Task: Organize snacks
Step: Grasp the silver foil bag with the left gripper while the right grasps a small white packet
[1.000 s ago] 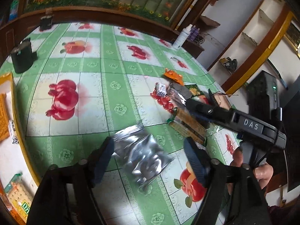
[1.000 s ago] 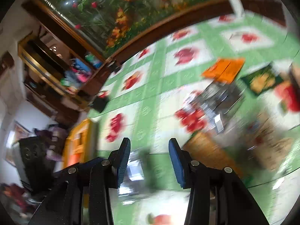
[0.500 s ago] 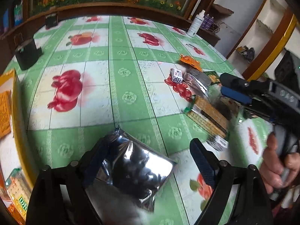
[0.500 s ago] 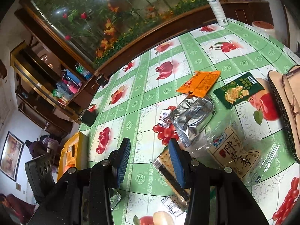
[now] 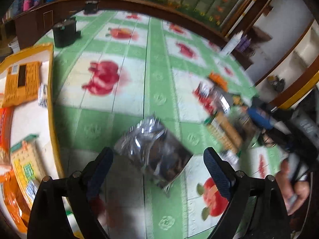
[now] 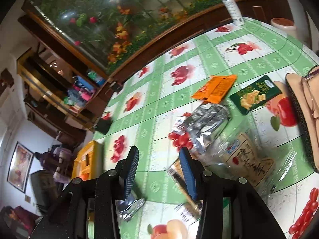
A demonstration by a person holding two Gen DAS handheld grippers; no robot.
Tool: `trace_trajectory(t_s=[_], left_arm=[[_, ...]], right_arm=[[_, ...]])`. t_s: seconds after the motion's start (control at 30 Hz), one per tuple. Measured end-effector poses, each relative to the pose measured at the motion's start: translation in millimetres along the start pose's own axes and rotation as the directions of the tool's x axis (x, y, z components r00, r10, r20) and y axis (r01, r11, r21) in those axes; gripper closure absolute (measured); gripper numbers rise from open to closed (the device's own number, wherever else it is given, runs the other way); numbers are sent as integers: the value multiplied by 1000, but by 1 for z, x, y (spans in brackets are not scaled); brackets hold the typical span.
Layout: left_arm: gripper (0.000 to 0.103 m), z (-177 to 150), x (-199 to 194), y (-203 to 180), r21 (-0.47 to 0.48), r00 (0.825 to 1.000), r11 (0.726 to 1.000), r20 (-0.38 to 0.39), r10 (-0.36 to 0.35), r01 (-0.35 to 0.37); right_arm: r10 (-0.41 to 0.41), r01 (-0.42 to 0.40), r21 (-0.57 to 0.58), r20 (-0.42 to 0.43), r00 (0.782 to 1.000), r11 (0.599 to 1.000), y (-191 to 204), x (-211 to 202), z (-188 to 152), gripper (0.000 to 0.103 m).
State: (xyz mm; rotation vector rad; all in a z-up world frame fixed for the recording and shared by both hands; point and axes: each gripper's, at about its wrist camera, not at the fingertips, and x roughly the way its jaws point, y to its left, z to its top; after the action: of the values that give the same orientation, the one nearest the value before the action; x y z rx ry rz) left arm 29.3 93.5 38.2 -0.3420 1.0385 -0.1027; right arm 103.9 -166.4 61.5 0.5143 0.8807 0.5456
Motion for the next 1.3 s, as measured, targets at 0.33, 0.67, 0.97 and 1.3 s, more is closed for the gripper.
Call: trace_trajectory(t_s=[0.33,0.67,0.97,1.3], left_arm=[[9,-10,39,-41,134,978,969,63,200,-207],[25,12,52,-29,157,969,966,170,180,-207],[25,11,49,-20,145,967,966,169,189,-214],[26,9,46,-19,146,971,970,165,172,-196]], right_arm=[[24,-24,0,24,999,1000,-12,-20,-9,56],[47,-48,-24,-44,998,999,-24,-22,-26,56],[-50,21,-179,-155,987,984,-12,3,-52,75],[-257,168,-417,-167,952,893,7,23,-77,82]])
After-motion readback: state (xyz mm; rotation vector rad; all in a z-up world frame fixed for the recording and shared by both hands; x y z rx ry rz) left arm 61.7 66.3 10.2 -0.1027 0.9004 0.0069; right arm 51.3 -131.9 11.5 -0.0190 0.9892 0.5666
